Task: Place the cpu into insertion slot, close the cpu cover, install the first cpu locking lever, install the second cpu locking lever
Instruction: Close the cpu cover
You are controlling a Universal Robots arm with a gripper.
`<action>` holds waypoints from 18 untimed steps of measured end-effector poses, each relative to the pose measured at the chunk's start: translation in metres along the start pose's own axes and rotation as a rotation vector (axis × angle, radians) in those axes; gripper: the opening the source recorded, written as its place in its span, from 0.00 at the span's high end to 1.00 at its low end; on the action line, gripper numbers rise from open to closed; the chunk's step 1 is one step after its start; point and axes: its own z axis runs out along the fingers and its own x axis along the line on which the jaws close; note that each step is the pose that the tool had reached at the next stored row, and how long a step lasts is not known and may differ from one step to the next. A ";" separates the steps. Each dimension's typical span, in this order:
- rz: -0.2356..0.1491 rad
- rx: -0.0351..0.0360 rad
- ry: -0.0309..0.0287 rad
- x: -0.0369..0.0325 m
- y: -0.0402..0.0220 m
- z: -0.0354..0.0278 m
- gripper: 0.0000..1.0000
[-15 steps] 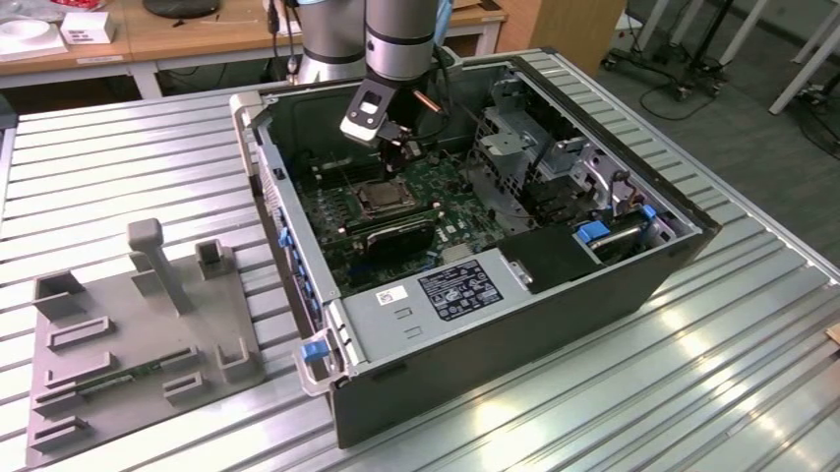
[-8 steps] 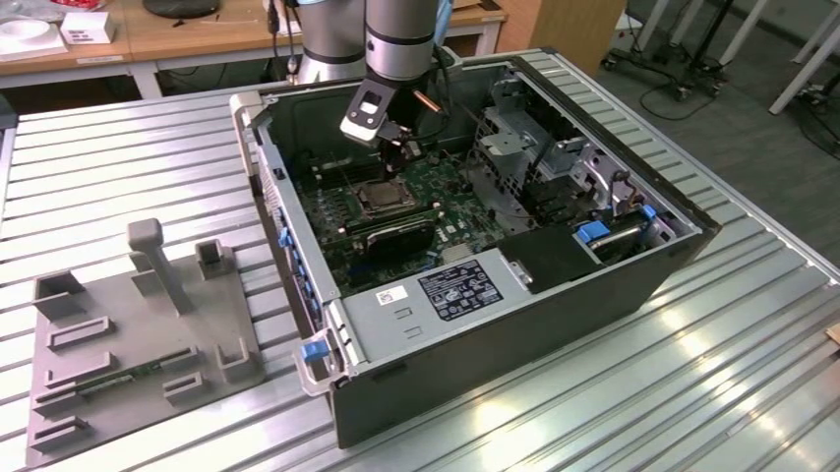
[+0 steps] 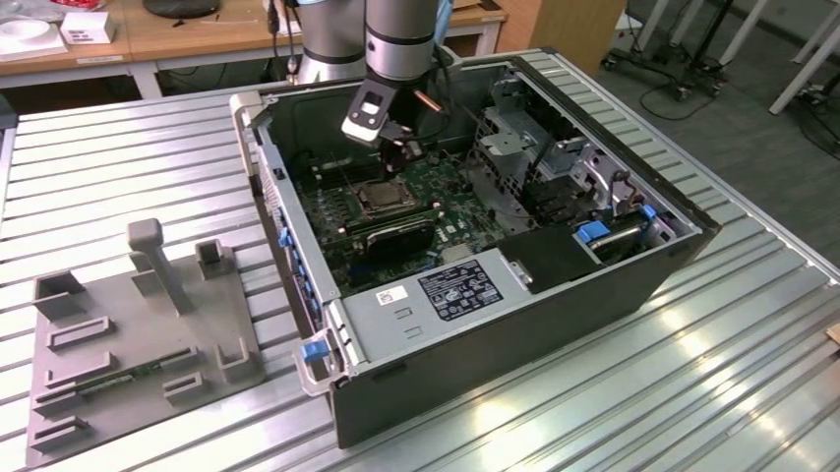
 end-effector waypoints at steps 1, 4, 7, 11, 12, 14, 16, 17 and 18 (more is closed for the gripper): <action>-0.013 0.0003 0.0003 0.0000 0.0000 0.0000 0.89; -0.058 0.0016 0.0016 0.0000 0.0000 0.0000 0.89; -0.109 0.0032 0.0029 0.0000 0.0000 0.0000 0.89; -0.178 0.0053 0.0047 0.0000 0.0000 0.0001 0.89; -0.198 0.0060 0.0052 0.0000 0.0000 0.0001 0.89; -0.234 0.0071 0.0061 0.0000 0.0000 0.0001 0.89; -0.270 0.0083 0.0071 0.0000 0.0000 0.0002 0.89; -0.289 0.0088 0.0076 0.0000 0.0000 0.0002 0.89; -0.307 0.0094 0.0081 0.0000 0.0000 0.0002 0.89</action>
